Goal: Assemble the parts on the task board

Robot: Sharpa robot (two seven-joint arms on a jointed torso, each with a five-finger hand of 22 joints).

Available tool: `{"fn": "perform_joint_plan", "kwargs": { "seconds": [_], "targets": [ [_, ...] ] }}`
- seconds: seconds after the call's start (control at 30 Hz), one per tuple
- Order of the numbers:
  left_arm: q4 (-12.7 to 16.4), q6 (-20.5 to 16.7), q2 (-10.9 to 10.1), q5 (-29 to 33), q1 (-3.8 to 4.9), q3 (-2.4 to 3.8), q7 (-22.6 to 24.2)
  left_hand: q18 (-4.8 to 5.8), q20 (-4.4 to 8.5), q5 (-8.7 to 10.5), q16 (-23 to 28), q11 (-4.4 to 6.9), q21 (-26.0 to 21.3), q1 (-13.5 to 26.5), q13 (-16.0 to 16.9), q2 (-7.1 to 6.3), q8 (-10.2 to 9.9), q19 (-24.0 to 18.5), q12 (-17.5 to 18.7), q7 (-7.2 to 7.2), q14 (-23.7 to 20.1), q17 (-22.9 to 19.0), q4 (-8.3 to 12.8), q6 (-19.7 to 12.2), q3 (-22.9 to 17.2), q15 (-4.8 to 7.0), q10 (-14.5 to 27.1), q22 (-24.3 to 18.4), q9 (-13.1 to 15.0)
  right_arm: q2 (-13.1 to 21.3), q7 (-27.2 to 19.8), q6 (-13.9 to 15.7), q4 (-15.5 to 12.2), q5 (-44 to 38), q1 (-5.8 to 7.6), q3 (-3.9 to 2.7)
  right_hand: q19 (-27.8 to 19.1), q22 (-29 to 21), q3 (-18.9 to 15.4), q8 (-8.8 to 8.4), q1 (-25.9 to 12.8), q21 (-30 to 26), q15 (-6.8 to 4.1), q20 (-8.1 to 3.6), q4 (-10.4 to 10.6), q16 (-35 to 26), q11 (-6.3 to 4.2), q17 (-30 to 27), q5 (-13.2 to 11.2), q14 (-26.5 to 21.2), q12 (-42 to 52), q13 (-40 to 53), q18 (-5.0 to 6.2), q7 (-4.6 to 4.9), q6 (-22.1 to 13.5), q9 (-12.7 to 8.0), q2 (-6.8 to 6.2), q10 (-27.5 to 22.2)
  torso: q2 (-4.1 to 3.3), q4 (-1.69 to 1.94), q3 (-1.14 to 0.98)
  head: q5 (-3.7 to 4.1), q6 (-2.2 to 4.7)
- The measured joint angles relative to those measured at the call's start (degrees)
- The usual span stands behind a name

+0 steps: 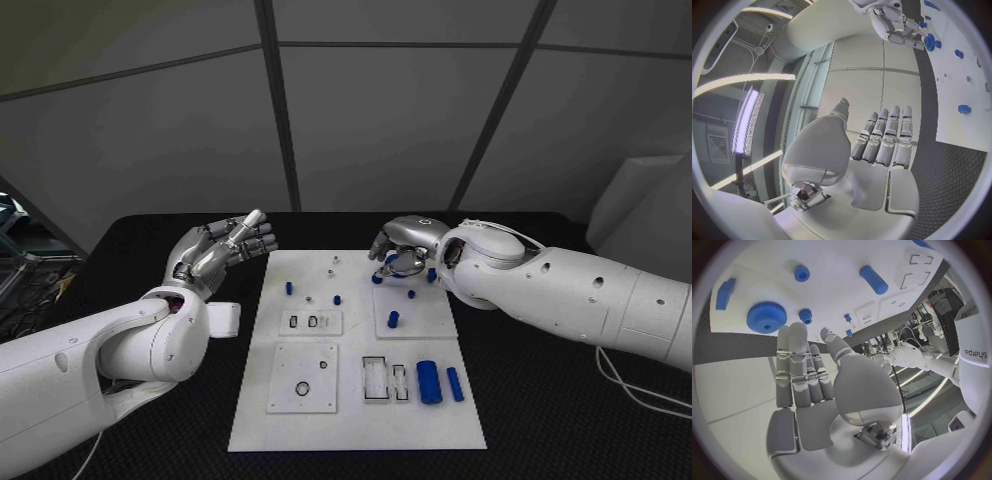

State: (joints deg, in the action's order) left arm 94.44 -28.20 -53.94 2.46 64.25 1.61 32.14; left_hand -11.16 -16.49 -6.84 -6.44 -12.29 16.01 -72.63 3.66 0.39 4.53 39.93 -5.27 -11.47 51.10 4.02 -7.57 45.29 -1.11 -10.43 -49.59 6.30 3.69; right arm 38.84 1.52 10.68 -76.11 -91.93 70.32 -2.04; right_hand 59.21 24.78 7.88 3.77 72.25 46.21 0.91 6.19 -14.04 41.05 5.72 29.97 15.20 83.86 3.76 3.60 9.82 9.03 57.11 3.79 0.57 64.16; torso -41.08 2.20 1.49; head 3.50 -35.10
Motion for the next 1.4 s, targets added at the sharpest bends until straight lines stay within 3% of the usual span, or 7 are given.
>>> {"fn": "perform_joint_plan", "kwargs": {
  "seconds": [0.17, 0.4, 0.67, 0.7, 0.73, 0.8, 1.4],
  "targets": [
    [0.6, 0.1, -0.1, 0.0, 0.01, 0.1, 0.0, 0.01, 0.2, 0.0, 0.0, 0.0, 0.0, 0.0, 0.0, 0.0, 0.0, 0.2, 0.0, -0.09, 0.0, 0.0, 0.0, 0.1, 0.0, 0.0, 0.0, 0.0, 0.0, -0.1, 1.3, -1.6, 0.0, -2.3, 0.06, 0.0, 0.0, 3.3, 0.5, 0.0, 0.0, 4.2, 0.0, 0.05, 0.5, 12.4, 0.0, 12.0, 0.2, 0.0, 0.0, 0.0, 0.0, 0.0, 0.0, 0.0, -0.03, 0.0, -0.59, 0.07, 0.03, 0.08, 0.05],
    [1.4, 0.3, -0.4, 0.0, 0.03, 0.25, 0.0, 0.01, 0.2, 0.0, 0.0, 0.0, 0.0, 0.0, 0.0, 0.0, 0.0, 0.2, 0.0, -0.09, 0.0, 0.0, 0.0, 0.1, 0.0, 0.0, 0.0, 0.0, 0.0, -0.5, 2.4, -3.3, 0.1, -4.1, 0.1, 0.0, 1.0, 9.1, 1.2, 0.0, 0.3, 9.2, 0.0, 0.27, 1.2, 18.9, 0.21, 18.2, 0.2, 0.0, 0.0, 0.0, 0.0, 0.0, 0.0, 0.0, -0.26, -0.2, -0.98, 0.12, 0.02, 0.05, 0.2],
    [1.8, 0.3, -0.6, 0.0, 0.05, 0.29, 0.0, 0.01, 0.2, 0.0, 0.0, 0.0, 0.0, 0.0, 0.0, 0.0, 0.0, 0.2, 0.0, -0.09, 0.0, 0.0, 0.0, 0.1, 0.0, 0.0, 0.0, 0.0, 0.0, -1.1, 2.8, -4.4, 0.6, -5.1, 0.1, 0.0, 4.0, 15.8, 2.8, 0.0, 0.3, 14.5, 0.0, 0.33, 1.9, 24.1, -0.11, 23.5, -0.3, 0.0, 0.4, 0.0, -0.01, -0.14, 0.5, 0.0, -0.26, 0.1, -1.27, 0.14, -0.02, -0.19, 0.3],
    [1.8, 0.3, -0.6, 0.0, 0.06, 0.3, 0.0, 0.01, 0.2, 0.0, 0.0, 0.0, 0.0, 0.0, 0.0, 0.0, 0.0, 0.2, 0.0, -0.09, 0.0, 0.0, 0.0, 0.1, 0.0, 0.0, 0.0, 0.0, 0.0, -1.2, 2.8, -4.5, 0.8, -5.2, 0.1, 0.0, 4.1, 16.6, 3.0, 0.0, 0.3, 15.1, 0.01, 0.26, 2.1, 24.8, -0.2, 24.1, -0.6, 0.0, 0.5, 0.0, -0.12, -0.08, 0.5, 0.0, -0.26, 0.2, -1.31, 0.14, -0.02, -0.19, 0.31],
    [1.8, 0.3, -0.6, 0.0, 0.06, 0.3, 0.0, 0.01, 0.2, 0.0, 0.0, 0.0, 0.0, 0.0, 0.0, 0.0, 0.0, 0.2, 0.0, -0.09, 0.0, 0.0, 0.0, 0.1, 0.0, 0.0, 0.0, 0.0, 0.0, -1.3, 2.8, -4.6, 0.9, -5.2, 0.1, 0.0, 4.4, 17.2, 3.5, 0.0, 0.3, 15.7, 0.0, 0.26, 2.0, 25.4, -0.01, 24.7, -0.9, 0.0, 0.5, 0.0, -0.93, -0.08, 0.5, 0.0, -0.26, 0.5, -1.33, 0.15, -0.02, -0.2, 0.33],
    [1.8, 0.3, -0.7, 0.0, 0.07, 0.31, 0.0, 0.01, 0.08, 0.0, 0.0, 0.0, 0.0, 0.0, 0.0, 0.0, 0.0, 0.3, 0.0, -0.09, 0.0, 0.0, 0.0, 0.1, 0.0, -0.01, 0.0, 0.0, 0.0, -1.5, 2.8, -4.8, 1.1, -5.3, 0.1, 0.0, 4.7, 18.4, 4.2, 0.0, 0.3, 16.6, 0.0, 0.26, 2.1, 26.4, -0.19, 25.7, -1.2, 0.0, 0.5, 0.0, -0.95, -0.27, 0.8, 0.0, -0.26, 0.8, -1.38, 0.16, -0.02, -0.2, 0.38],
    [2.0, 0.4, -0.8, 0.0, 0.21, 0.34, 0.0, 0.01, -0.01, 0.0, 0.0, 0.0, 0.0, -0.2, 0.0, 0.22, 0.0, 0.4, 0.0, -0.09, 0.0, 0.0, 0.0, 0.1, 0.0, -0.01, 0.0, 0.0, 0.0, -3.3, 2.8, -6.0, 3.3, -5.7, 0.17, -0.03, 5.9, 23.9, 11.1, 0.0, 0.4, 21.2, 0.01, 0.05, 3.0, 31.2, -0.3, 30.1, -3.4, 0.0, 0.5, 0.0, -0.94, -0.13, 2.3, 0.0, -0.1, 2.2, -1.75, 0.43, -0.07, 0.19, 0.32]
  ]
}}
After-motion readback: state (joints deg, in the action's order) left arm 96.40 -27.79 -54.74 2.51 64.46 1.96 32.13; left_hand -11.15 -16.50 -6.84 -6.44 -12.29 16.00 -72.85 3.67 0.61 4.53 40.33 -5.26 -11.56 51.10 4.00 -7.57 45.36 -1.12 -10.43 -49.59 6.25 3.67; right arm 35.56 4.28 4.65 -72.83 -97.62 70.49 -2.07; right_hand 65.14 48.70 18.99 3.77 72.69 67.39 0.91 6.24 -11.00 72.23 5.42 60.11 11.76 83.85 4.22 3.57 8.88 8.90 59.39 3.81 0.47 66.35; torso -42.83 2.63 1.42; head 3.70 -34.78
